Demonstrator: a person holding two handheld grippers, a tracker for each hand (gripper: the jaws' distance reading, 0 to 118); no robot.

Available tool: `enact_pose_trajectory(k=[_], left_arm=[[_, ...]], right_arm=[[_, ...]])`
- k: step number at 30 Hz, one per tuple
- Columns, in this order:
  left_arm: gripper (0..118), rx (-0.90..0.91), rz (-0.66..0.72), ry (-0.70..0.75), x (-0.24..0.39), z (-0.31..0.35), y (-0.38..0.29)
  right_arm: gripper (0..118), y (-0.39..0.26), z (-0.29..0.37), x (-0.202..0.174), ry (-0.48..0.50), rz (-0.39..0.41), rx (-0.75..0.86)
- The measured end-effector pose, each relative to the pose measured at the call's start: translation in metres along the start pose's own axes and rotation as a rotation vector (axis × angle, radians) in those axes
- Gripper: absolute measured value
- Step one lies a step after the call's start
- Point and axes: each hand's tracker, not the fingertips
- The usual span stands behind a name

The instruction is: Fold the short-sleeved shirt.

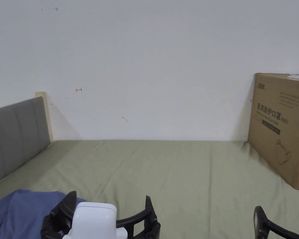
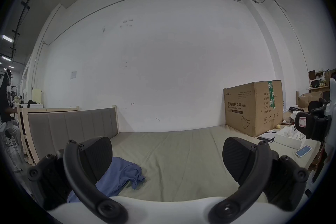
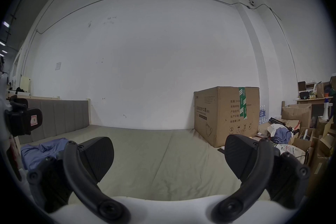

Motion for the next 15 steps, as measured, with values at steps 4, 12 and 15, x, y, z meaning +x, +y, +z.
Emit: enact_pose_trajectory(k=[4,12,15], left_arm=[[118,0.010,-0.014,0.015,0.0020,-0.0003,0.0003],[118,0.010,-0.012,0.007,0.0042,-0.0013,0.0015],[118,0.004,-0.009,0.008,0.0051,-0.0030,0.0021]], right_arm=[[118,0.0026,-0.0009,0.0022,0.004,-0.003,-0.004],[118,0.0051,-0.0024,0.0014,0.010,0.005,-0.011],[118,0.0056,-0.0017,0.0001,0.017,0.022,-0.004]])
